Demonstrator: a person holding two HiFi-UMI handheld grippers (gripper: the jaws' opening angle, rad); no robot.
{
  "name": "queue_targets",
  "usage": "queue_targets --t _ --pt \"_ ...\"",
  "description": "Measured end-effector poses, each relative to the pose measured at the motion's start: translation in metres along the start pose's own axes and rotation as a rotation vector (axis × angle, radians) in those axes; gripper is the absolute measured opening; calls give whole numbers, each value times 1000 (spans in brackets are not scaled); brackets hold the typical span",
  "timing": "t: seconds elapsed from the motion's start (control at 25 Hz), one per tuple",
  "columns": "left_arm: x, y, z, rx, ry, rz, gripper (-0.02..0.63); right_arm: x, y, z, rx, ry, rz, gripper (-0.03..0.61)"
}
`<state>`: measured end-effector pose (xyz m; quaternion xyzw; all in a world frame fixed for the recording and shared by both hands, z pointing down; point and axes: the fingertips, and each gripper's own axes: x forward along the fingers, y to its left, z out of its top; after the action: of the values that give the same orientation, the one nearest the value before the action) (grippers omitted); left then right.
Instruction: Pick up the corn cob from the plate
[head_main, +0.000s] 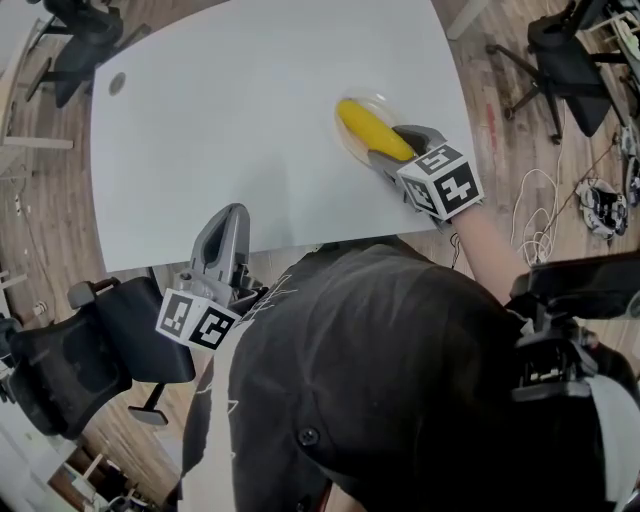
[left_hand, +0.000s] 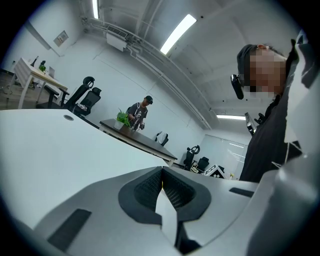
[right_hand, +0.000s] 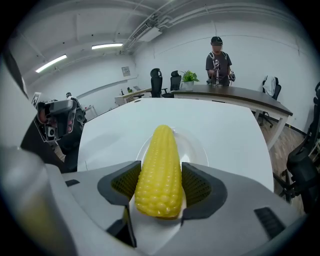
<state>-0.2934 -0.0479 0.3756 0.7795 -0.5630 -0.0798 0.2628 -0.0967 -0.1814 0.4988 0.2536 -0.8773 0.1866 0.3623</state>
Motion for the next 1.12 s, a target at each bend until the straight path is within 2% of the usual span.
queue_targets --t 0.36,0.8,1.12 --pt "-12 -2 1 -2 -34 58 15 5 -2 -7 32 11 28 264" --pt "-22 -2 0 -20 -65 111 14 5 1 -6 -3 -6 47 261" --pt "-31 -5 -6 -28 -78 140 14 0 -6 -4 40 19 61 258"
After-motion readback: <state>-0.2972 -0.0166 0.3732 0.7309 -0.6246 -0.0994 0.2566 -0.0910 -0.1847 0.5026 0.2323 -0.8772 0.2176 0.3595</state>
